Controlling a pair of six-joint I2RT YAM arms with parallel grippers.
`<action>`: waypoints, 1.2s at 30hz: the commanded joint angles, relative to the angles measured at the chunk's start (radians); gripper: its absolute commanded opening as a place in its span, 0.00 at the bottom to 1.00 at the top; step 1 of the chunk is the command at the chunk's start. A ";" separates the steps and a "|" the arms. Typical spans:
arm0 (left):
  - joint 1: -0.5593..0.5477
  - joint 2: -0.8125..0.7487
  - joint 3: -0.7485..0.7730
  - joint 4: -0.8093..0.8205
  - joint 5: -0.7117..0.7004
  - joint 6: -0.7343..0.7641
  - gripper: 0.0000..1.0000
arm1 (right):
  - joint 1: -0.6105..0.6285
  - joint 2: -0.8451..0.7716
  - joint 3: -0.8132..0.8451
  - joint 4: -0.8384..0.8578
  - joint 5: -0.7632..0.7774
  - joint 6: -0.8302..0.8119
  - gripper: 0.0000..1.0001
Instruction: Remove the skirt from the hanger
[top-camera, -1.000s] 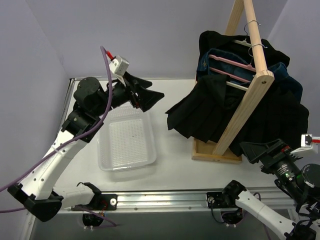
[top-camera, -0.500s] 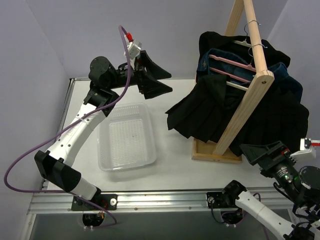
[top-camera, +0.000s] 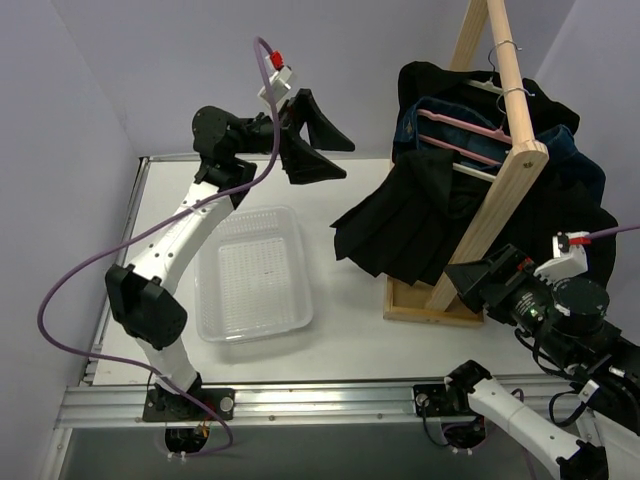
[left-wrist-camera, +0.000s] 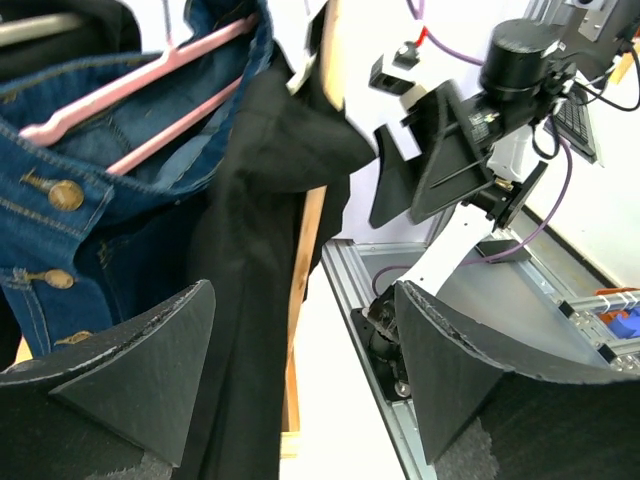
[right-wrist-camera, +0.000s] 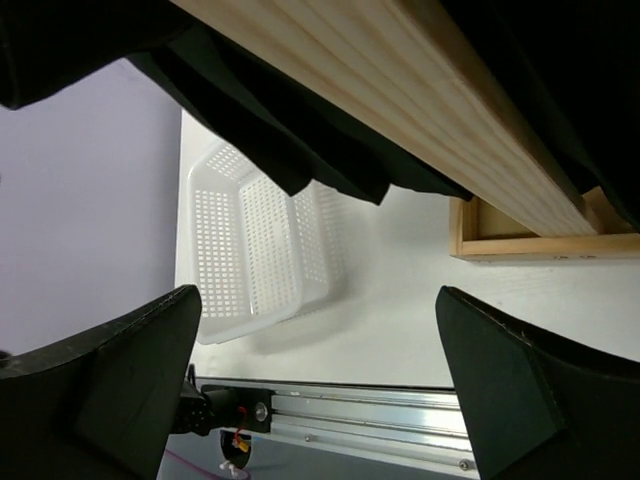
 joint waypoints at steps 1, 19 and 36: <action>-0.019 0.036 0.080 0.095 0.019 -0.034 0.81 | -0.006 -0.004 0.045 0.062 -0.032 -0.028 1.00; -0.195 0.259 0.338 -0.037 -0.132 0.049 0.73 | -0.015 -0.066 0.053 0.040 -0.041 0.006 1.00; -0.255 0.201 0.229 0.068 -0.185 0.067 0.70 | -0.028 -0.101 0.070 -0.001 -0.041 0.019 1.00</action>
